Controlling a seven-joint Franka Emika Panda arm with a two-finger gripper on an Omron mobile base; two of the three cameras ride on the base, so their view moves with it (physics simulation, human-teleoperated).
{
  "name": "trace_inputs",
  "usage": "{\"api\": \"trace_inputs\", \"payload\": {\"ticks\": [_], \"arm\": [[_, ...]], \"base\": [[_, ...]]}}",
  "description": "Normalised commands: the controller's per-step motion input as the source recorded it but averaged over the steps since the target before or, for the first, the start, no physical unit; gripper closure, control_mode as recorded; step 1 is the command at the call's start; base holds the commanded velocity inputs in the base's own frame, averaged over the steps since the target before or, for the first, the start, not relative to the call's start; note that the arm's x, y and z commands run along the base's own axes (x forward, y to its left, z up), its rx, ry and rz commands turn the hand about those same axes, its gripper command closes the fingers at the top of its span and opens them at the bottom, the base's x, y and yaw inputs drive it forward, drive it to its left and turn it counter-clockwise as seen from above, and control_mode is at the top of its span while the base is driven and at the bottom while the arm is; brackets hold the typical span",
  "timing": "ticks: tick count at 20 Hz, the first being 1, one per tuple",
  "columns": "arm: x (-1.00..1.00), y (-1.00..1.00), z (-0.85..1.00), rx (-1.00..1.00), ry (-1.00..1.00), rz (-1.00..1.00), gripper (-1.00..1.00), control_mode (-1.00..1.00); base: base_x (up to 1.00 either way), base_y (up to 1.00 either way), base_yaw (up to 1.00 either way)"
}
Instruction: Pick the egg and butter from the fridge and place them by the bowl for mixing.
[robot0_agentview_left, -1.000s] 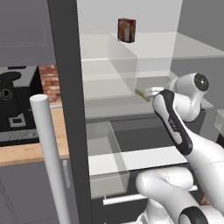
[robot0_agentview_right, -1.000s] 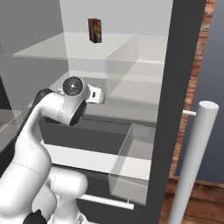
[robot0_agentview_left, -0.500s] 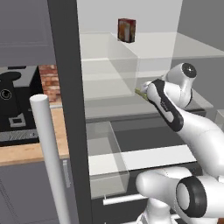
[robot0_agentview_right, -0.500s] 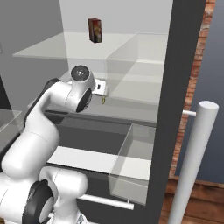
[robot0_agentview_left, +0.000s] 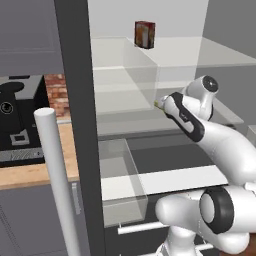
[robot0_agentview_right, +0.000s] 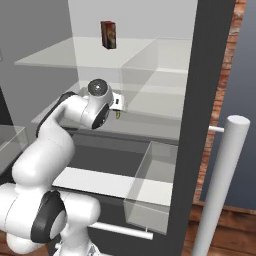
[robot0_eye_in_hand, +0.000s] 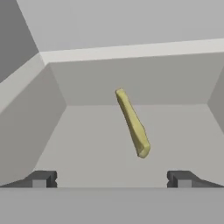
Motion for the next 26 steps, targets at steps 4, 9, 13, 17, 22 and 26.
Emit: {"api": "trace_inputs", "payload": {"ticks": [4,9,13,17,22,26], "arm": [[0.37,-0.03,-0.03,0.0,0.01,0.0,-1.0,-1.0],[0.27,-0.01,-0.06,-0.03,0.0,0.01,-1.0,-1.0],[0.24,0.0,-0.12,-0.03,0.0,0.02,-1.0,-1.0],[0.2,-0.01,-0.2,-0.03,0.0,0.02,-1.0,-1.0],[0.22,-0.02,-0.2,-0.01,0.0,0.02,-1.0,-1.0],[0.34,-0.04,-0.13,0.0,0.0,0.01,-1.0,-1.0]], "base": [[0.0,0.0,0.0],[0.0,0.0,0.0],[0.0,0.0,0.0],[0.0,0.0,0.0],[0.0,0.0,0.0],[0.0,0.0,0.0]]}}
